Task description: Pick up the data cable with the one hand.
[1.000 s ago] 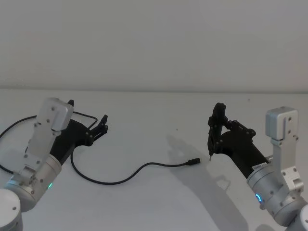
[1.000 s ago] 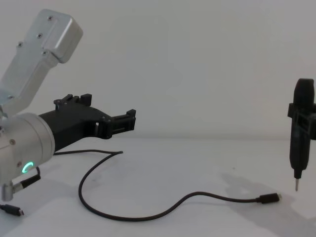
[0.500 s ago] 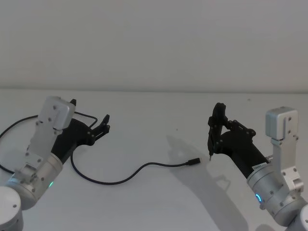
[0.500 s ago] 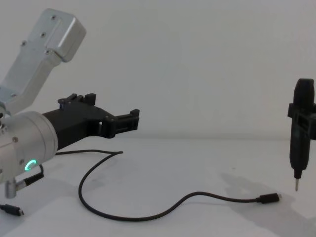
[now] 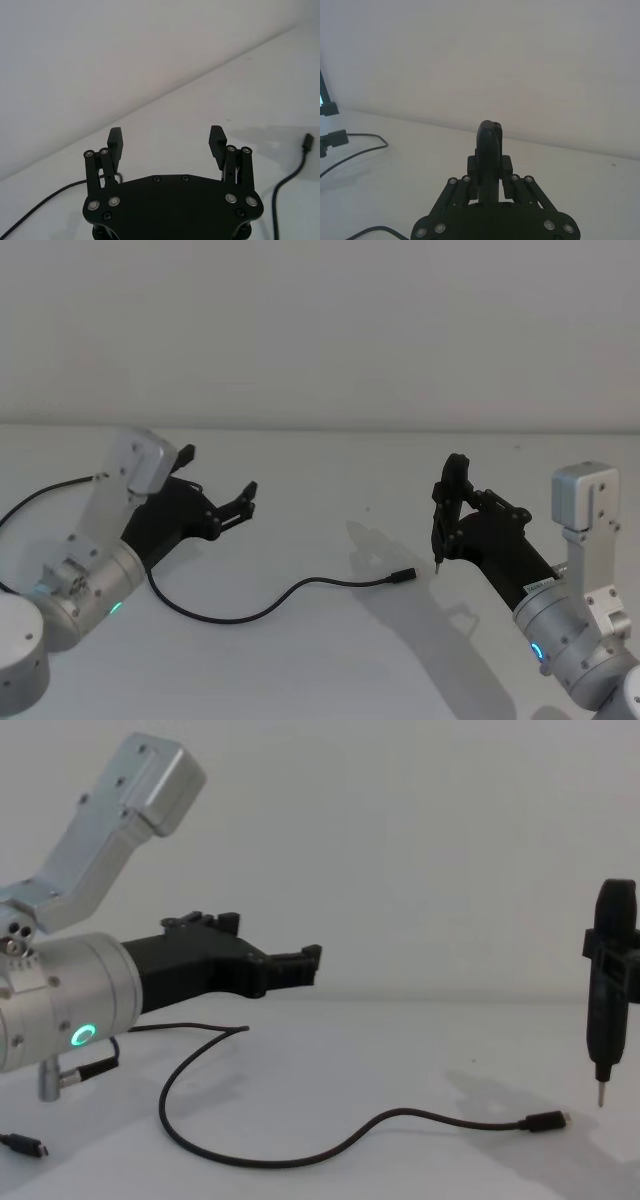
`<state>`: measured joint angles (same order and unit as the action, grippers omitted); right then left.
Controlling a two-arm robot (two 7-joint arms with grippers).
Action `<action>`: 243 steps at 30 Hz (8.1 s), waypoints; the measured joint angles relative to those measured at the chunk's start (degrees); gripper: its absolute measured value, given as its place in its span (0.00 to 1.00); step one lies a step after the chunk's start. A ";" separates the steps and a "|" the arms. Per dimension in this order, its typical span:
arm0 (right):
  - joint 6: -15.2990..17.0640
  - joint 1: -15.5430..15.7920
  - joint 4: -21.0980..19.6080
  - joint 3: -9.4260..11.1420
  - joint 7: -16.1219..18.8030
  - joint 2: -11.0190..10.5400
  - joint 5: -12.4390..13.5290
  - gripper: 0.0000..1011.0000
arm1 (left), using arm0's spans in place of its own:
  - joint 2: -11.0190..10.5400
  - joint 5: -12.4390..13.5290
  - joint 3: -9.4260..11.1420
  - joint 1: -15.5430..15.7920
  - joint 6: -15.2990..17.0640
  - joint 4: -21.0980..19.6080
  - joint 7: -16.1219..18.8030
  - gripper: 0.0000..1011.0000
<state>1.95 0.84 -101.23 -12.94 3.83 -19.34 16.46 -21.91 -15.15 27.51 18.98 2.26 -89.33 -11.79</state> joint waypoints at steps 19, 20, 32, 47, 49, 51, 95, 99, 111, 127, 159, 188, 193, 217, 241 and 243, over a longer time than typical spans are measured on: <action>0.00 0.00 0.00 0.00 0.00 0.00 0.00 0.27 | 0.04 -5.81 3.03 8.94 4.15 7.55 -17.35 0.99; 0.00 0.00 0.00 0.00 0.00 0.00 0.00 0.27 | 0.06 -6.28 3.45 9.80 4.62 8.39 -19.04 0.99; 0.00 0.00 0.00 0.00 0.00 0.00 0.00 0.27 | 0.32 -8.12 7.61 17.32 7.79 15.16 -30.75 0.99; 0.00 0.00 0.00 0.00 0.00 0.00 0.00 0.27 | 2.38 -5.69 16.08 28.82 9.31 26.23 -46.15 0.99; 0.00 0.00 0.00 0.00 0.00 0.00 0.00 0.27 | 2.96 -4.83 17.59 30.57 9.04 28.03 -48.27 0.99; 0.00 0.00 0.00 0.00 0.00 0.00 0.00 0.27 | 3.33 -4.30 18.56 31.59 8.76 29.09 -49.46 0.99; 0.00 -0.01 0.00 0.00 0.00 0.00 0.00 0.27 | 11.12 8.39 30.96 42.03 1.58 42.85 -52.90 0.99; 0.00 0.00 0.00 0.00 0.00 0.00 0.00 0.27 | 11.39 7.40 30.24 41.66 2.62 43.39 -52.79 0.99; 0.00 0.00 0.00 0.00 0.00 0.00 0.00 0.27 | 11.78 4.59 29.03 41.02 7.06 44.74 -53.99 0.99; 0.00 0.00 0.00 0.00 0.00 0.00 0.00 0.27 | 11.24 2.55 28.83 40.39 11.43 44.44 -55.05 0.94; 0.00 0.00 0.00 0.00 0.00 0.00 0.00 0.27 | 10.93 1.63 28.79 40.11 13.28 44.08 -55.39 0.41; 0.00 0.00 0.00 0.02 0.00 0.01 0.00 0.27 | 10.92 1.59 28.85 40.13 13.41 44.10 -55.45 0.05; -0.13 -0.03 -0.11 0.20 0.09 0.12 0.06 0.27 | 11.02 1.71 29.20 40.31 12.78 44.18 -55.32 0.05; -0.34 -2.71 -2.05 1.86 2.06 1.49 1.81 0.27 | 8.86 1.39 29.28 41.39 10.72 38.70 -54.57 0.05; 4.11 -2.62 -2.77 2.77 1.22 2.25 0.58 0.27 | 7.48 0.88 28.86 41.23 11.20 36.13 -53.76 0.05; 4.37 -2.65 -2.78 2.76 1.26 2.38 0.52 0.27 | 7.44 0.87 28.84 41.21 11.22 36.06 -53.74 0.05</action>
<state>6.32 -1.81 -104.01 -10.18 5.08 -16.96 16.98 -14.47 -14.28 56.36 60.19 13.48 -53.27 -65.53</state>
